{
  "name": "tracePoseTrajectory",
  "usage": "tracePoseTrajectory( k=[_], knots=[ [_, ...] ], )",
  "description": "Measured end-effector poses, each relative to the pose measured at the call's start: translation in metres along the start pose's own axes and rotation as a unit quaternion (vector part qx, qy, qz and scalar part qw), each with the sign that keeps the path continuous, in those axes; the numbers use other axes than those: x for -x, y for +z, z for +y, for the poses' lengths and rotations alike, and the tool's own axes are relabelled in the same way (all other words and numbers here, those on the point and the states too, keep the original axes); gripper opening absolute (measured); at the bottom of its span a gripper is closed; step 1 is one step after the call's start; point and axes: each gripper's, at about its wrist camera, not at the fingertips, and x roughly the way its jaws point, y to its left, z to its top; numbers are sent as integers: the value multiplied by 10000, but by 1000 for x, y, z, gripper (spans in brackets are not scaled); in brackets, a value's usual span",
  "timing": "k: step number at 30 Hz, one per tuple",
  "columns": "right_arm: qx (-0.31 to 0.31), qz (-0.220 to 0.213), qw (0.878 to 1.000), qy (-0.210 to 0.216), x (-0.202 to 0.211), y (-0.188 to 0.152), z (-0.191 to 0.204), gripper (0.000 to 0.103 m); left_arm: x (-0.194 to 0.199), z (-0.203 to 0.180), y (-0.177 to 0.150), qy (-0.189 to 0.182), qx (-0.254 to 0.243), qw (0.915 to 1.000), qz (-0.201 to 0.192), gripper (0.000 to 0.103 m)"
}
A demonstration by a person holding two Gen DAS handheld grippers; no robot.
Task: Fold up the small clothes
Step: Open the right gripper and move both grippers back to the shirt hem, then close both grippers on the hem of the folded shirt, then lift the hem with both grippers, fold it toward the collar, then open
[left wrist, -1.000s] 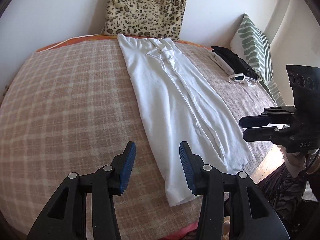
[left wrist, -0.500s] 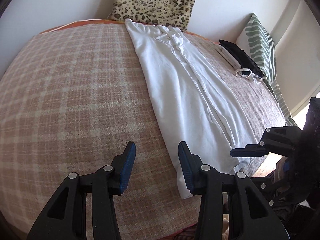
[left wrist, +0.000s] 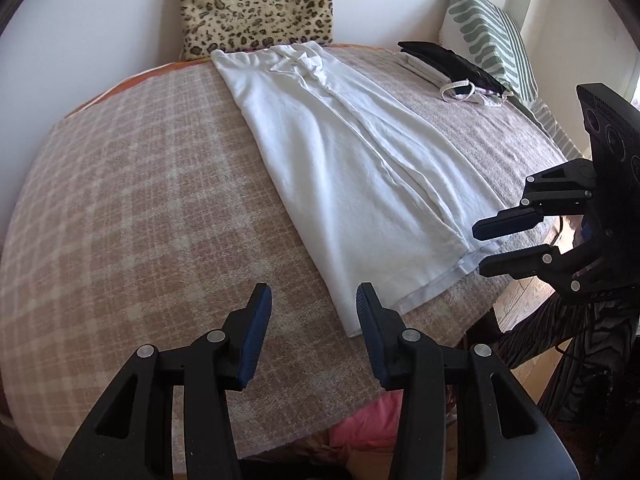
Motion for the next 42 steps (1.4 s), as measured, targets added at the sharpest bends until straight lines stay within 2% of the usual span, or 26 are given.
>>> tracePoseTrajectory(
  k=[2, 4, 7, 10, 14, 18, 21, 23, 25, 27, 28, 30, 32, 33, 36, 42],
  knots=[
    [-342, -125, 9993, -98, 14, -8, -8, 36, 1, 7, 1, -166, 238, 9996, -18, 41],
    [-755, -176, 9963, -359, 26, -19, -21, 39, -2, 14, 0, -473, 617, 9970, 22, 41],
    [-1726, -257, 9835, -484, 42, -40, -55, 42, -10, 22, -2, -905, 1155, 9891, 136, 41],
    [-2713, -287, 9617, -256, 47, -61, -90, 44, -16, 24, -2, -1212, 1496, 9810, 232, 41],
    [-3330, -268, 9421, 302, 39, -78, -110, 44, -21, 23, -3, -1310, 1646, 9772, 300, 41],
    [-3413, -164, 9379, 594, 26, -84, -107, 44, -24, 23, -6, -1414, 1766, 9736, 302, 41],
    [-3477, -270, 9345, 712, 23, -84, -106, 44, -24, 27, -8, -1543, 1959, 9680, 263, 41],
    [-3611, -327, 9278, 881, 19, -84, -109, 44, -24, 28, -10, -1625, 2006, 9657, 269, 40],
    [-3641, -357, 9254, 991, 16, -83, -111, 44, -27, 23, -10, -1671, 1933, 9662, 334, 25],
    [-3591, -363, 9278, 947, 14, -80, -108, 42, -29, 17, -11, -1622, 1834, 9689, 356, 16],
    [-3531, -359, 9305, 906, 14, -79, -106, 40, -31, 16, -11, -1643, 1819, 9688, 376, 11],
    [-3439, -324, 9349, 822, 12, -76, -102, 32, -32, 17, -11, -1687, 1848, 9674, 393, 9],
    [-3460, -290, 9341, 834, 9, -76, -101, 13, -31, 17, -11, -1667, 1843, 9679, 367, 5],
    [-3501, -252, 9320, 898, 7, -78, -101, 7, -30, 18, -11, -1681, 1861, 9675, 335, 5],
    [-3624, -340, 9260, 1006, 7, -78, -101, 3, -24, 20, -11, -1740, 1899, 9660, 219, 4],
    [-3781, -874, 9114, 1367, 33, -72, -111, 2, -11, 24, -4, -1924, 1996, 9608, -28, 4]
  ],
)
